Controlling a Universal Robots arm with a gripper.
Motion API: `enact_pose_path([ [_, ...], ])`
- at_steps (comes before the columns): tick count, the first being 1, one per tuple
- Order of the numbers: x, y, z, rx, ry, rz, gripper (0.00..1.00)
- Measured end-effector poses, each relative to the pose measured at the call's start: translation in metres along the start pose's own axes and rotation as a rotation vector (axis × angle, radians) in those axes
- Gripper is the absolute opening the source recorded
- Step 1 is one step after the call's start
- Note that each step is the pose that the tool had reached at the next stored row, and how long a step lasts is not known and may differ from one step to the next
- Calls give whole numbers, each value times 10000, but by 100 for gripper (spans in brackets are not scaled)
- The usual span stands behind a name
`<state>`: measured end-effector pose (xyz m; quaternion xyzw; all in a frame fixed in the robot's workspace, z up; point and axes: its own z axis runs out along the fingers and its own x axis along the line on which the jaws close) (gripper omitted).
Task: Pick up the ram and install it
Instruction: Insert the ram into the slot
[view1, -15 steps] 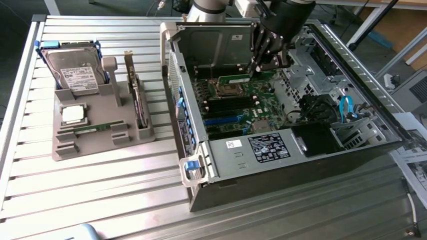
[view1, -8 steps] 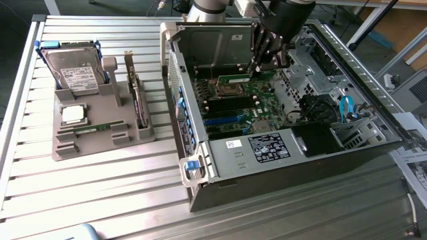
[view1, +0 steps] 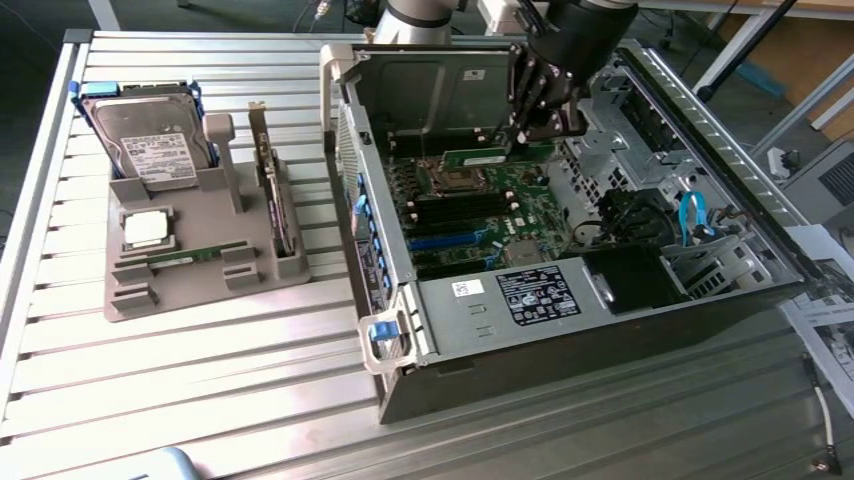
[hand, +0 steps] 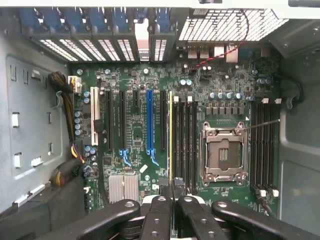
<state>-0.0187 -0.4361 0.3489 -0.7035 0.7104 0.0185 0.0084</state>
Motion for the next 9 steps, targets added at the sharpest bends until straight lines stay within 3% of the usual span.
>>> enact_pose_path([
  [5,-1,-17,1,0,0,0,12],
  [9,2,-19,60,9,1,-1,12],
])
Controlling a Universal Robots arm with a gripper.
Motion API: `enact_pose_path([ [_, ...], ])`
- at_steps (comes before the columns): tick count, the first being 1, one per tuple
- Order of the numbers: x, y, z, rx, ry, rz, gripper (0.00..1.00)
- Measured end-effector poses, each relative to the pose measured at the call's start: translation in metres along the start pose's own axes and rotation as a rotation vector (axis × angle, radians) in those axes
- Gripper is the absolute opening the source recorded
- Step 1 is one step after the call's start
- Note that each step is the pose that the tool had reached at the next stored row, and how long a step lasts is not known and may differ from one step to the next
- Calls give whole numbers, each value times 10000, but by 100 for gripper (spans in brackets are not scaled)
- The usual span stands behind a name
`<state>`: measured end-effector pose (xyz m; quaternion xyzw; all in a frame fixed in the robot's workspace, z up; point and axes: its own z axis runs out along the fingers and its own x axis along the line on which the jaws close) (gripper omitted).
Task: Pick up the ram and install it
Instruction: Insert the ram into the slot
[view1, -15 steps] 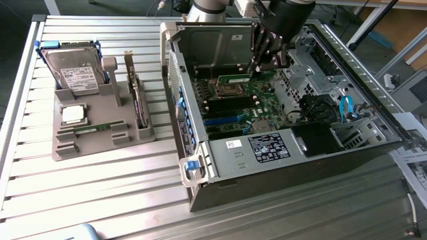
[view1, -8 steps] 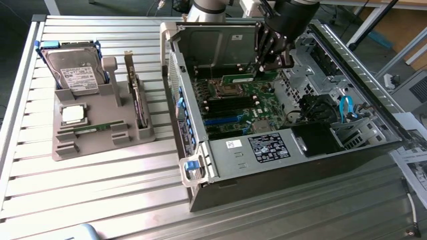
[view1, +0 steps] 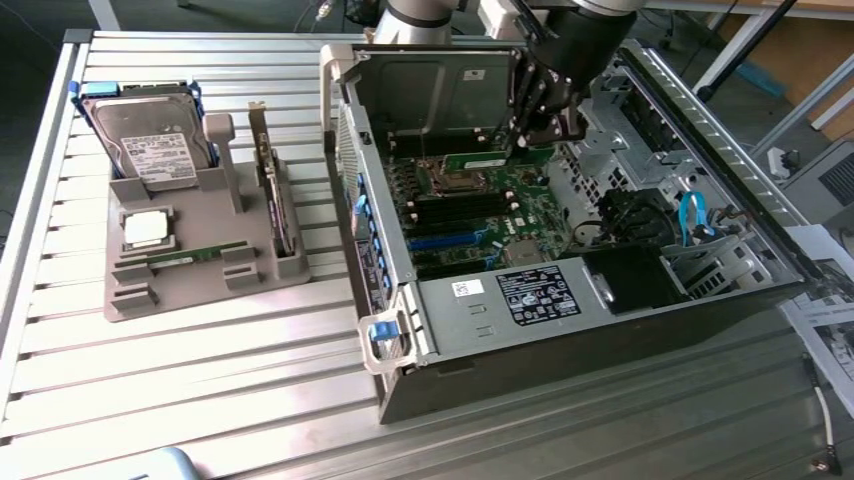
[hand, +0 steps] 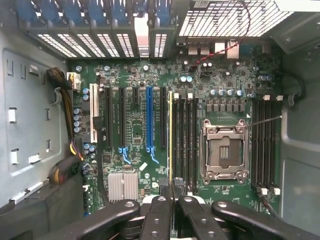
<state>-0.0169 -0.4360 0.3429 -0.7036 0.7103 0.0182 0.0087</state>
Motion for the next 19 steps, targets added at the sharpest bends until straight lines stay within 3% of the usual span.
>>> enact_pose_path([
  [19,12,-4,312,33,-1,0,12],
])
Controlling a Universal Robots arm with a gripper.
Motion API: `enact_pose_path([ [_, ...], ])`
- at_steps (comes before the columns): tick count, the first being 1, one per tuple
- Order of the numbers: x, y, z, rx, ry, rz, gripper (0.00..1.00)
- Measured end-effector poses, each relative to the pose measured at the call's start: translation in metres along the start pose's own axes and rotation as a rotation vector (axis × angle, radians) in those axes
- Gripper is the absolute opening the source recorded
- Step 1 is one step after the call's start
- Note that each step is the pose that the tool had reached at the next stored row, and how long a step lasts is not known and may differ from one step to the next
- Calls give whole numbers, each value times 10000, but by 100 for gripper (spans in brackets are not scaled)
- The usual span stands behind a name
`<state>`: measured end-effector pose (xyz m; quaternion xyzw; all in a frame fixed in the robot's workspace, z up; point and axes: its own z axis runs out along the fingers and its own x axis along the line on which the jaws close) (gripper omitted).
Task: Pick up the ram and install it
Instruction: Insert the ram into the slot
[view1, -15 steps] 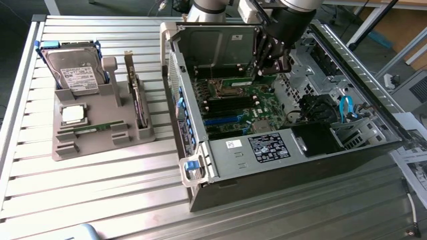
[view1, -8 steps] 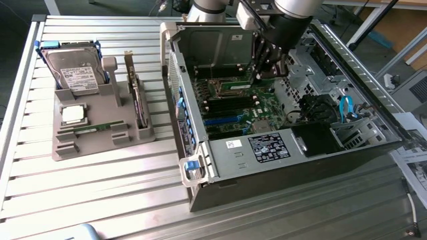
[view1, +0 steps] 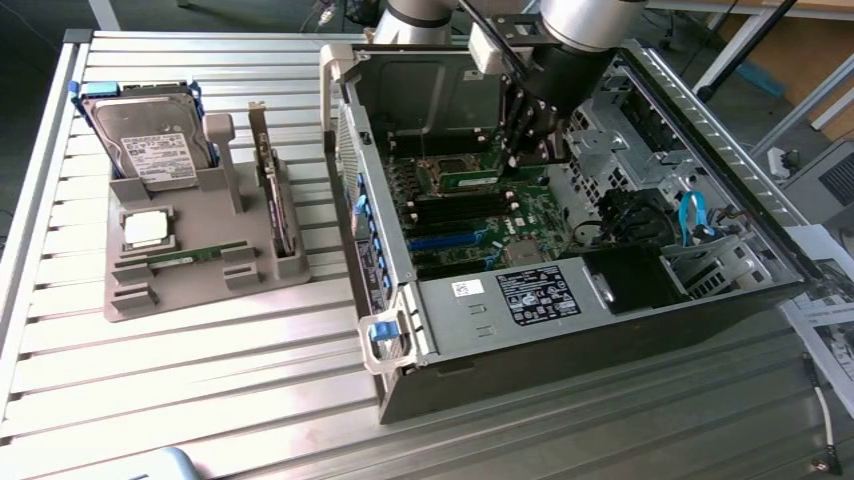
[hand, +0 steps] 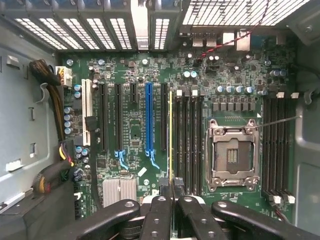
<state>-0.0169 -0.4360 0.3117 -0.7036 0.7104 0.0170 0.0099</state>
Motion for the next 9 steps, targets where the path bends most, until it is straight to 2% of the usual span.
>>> enact_pose_path([
  [9,6,-2,160,2,-1,0,12],
])
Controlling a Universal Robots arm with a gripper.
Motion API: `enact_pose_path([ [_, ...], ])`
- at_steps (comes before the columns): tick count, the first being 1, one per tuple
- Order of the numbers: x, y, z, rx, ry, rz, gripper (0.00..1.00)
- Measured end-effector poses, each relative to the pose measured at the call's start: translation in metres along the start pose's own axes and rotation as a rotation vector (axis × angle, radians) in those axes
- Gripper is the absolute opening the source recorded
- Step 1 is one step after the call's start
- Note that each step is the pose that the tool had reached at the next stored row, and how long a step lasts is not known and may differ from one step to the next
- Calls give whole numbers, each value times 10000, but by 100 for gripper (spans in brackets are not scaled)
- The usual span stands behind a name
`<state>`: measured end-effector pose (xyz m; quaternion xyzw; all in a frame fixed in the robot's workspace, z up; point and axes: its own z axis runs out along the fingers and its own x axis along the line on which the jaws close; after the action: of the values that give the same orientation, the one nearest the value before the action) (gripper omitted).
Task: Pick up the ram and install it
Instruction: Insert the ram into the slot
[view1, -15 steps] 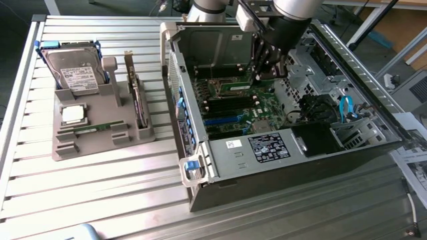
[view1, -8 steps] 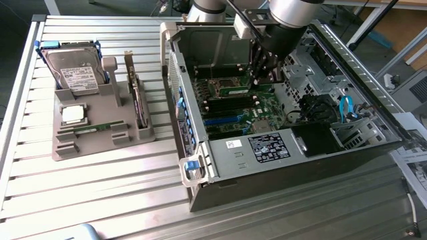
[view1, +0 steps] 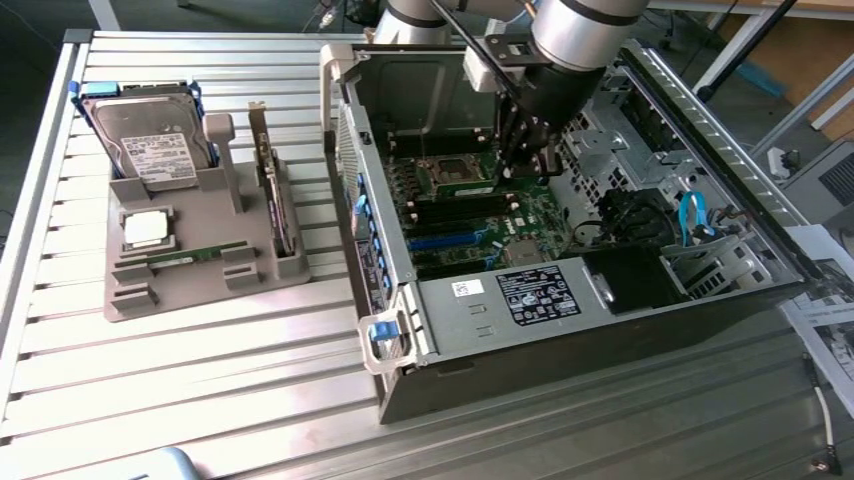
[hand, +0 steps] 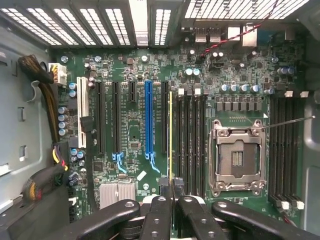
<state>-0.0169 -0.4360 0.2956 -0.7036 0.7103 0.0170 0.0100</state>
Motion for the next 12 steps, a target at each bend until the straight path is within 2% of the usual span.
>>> enact_pose_path([
  [5,-3,0,2,0,1,2,12],
  [12,-107,1,12,0,1,0,12],
])
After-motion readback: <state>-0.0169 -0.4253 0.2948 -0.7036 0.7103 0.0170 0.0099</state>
